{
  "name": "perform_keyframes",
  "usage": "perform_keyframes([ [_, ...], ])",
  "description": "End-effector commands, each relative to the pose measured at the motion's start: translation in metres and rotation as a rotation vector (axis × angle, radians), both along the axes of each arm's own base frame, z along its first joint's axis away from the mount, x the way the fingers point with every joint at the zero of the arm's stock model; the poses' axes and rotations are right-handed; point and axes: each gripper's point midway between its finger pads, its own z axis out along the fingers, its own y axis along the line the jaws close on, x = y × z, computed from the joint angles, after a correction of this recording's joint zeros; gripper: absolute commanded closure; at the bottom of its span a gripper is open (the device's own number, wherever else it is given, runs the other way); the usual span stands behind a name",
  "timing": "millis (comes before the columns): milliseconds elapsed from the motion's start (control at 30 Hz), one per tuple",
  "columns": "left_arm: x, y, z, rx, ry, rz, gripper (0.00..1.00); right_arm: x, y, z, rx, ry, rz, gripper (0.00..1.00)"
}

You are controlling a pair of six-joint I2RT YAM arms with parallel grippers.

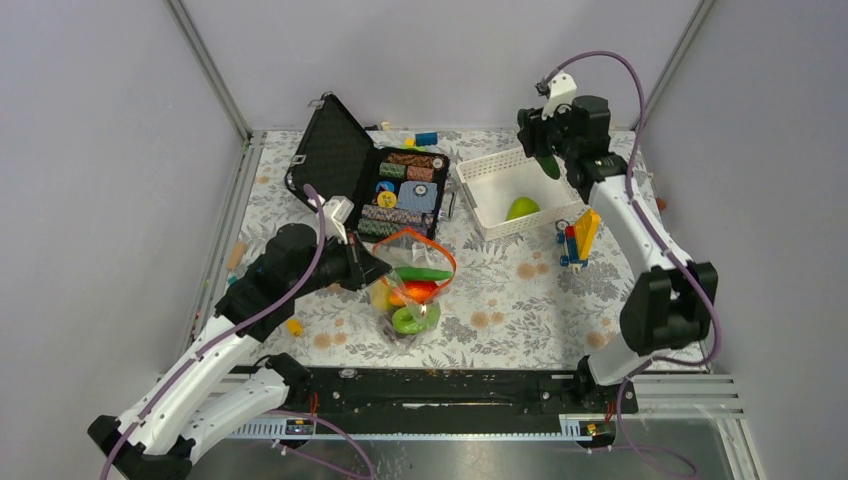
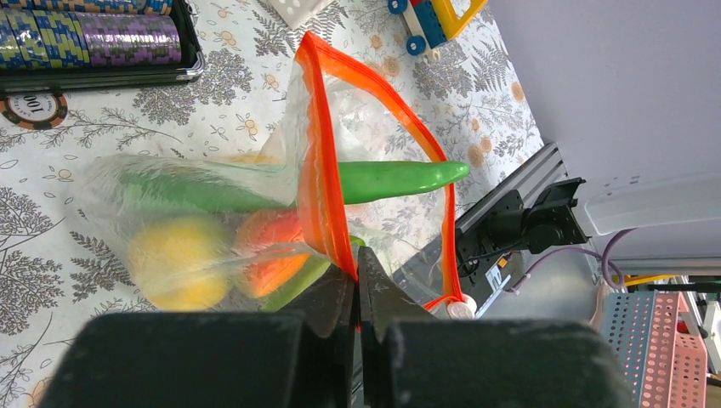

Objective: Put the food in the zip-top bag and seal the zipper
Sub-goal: Place the fake vegetable in the zipper food storage bag.

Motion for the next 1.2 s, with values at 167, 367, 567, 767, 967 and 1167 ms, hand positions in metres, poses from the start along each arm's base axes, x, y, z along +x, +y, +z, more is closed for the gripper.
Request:
perform_keyframes([
  [167,0.000,-0.001,0.022,-0.081,-0.077,0.006,1.00,-0.106,0.076,0.146,0.529,-0.278,0.347,0.79],
  [367,-0.002,0.002,0.024,-0.090,-0.086,0.013,1.00,-0.177,0.125,0.170,0.624,-0.306,0.517,0.80],
  [567,-0.002,0.001,0.025,-0.098,-0.085,0.015,1.00,-0.218,0.161,0.174,0.717,-0.259,0.618,0.80],
  [767,-0.003,0.000,0.027,-0.108,-0.083,0.015,1.00,-0.249,0.193,0.168,0.795,-0.260,0.699,0.80],
  [967,-0.004,-0.001,0.028,-0.116,-0.078,0.009,1.00,-0.281,0.222,0.160,0.897,-0.241,0.779,0.80],
  [1167,-0.009,-0.005,0.033,-0.144,-0.077,-0.020,1.00,-0.288,0.250,0.136,0.928,-0.192,0.779,0.79],
])
